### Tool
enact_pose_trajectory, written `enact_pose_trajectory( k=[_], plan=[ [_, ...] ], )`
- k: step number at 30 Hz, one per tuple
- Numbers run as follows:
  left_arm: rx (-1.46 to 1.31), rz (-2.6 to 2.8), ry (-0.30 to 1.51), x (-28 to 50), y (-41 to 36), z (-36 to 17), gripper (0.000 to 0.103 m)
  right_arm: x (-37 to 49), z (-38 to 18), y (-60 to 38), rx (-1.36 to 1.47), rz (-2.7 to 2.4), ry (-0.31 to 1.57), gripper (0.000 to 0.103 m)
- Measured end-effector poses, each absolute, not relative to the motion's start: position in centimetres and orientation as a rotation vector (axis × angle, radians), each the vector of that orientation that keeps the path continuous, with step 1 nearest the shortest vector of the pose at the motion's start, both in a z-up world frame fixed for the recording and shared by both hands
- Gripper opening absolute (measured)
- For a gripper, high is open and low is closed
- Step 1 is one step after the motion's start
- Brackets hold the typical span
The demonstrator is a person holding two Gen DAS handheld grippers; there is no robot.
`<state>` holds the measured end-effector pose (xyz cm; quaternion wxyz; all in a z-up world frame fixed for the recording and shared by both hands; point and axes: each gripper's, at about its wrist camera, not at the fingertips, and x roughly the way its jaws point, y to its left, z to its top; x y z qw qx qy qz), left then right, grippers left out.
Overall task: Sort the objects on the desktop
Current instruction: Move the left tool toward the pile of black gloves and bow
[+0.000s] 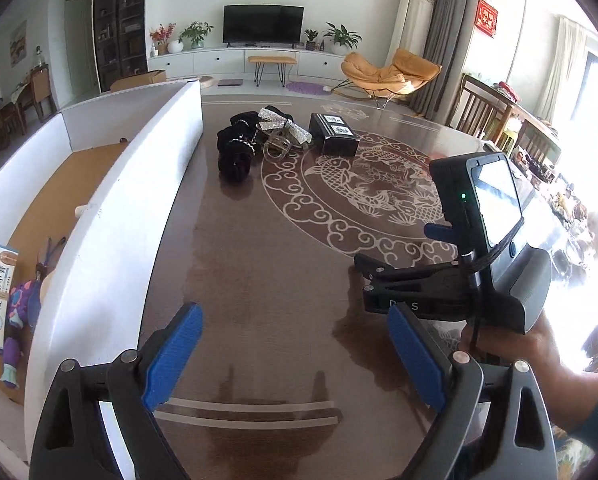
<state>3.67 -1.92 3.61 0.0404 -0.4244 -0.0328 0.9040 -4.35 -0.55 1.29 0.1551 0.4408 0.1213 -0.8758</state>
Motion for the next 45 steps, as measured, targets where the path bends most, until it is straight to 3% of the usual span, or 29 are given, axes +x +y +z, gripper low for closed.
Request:
enact_pose_trajectory(
  k=[4,14,32,45],
  plan=[
    [-1.375,2.764,-0.067,2.9,-1.5,1.2,0.094,-4.6,1.2,0.0,1.269,-2.497,0.302,0.102],
    [-1.463,2.784,-0.176,0.7,-3.5,-1.6,0.094,-5.1,1.0,0.2,1.285,-2.493,0.256,0.103],
    [-1.361,2.809,-0.212,-4.5,-4.3,1.8,0.094,-5.1,1.0,0.2,1.285,-2.498,0.257,0.103],
    [-1.341,2.852,-0.16,-17.5,-4.0,3.9,0.094,-5.1,1.0,0.2,1.284,-2.499,0.256,0.103]
  ],
)
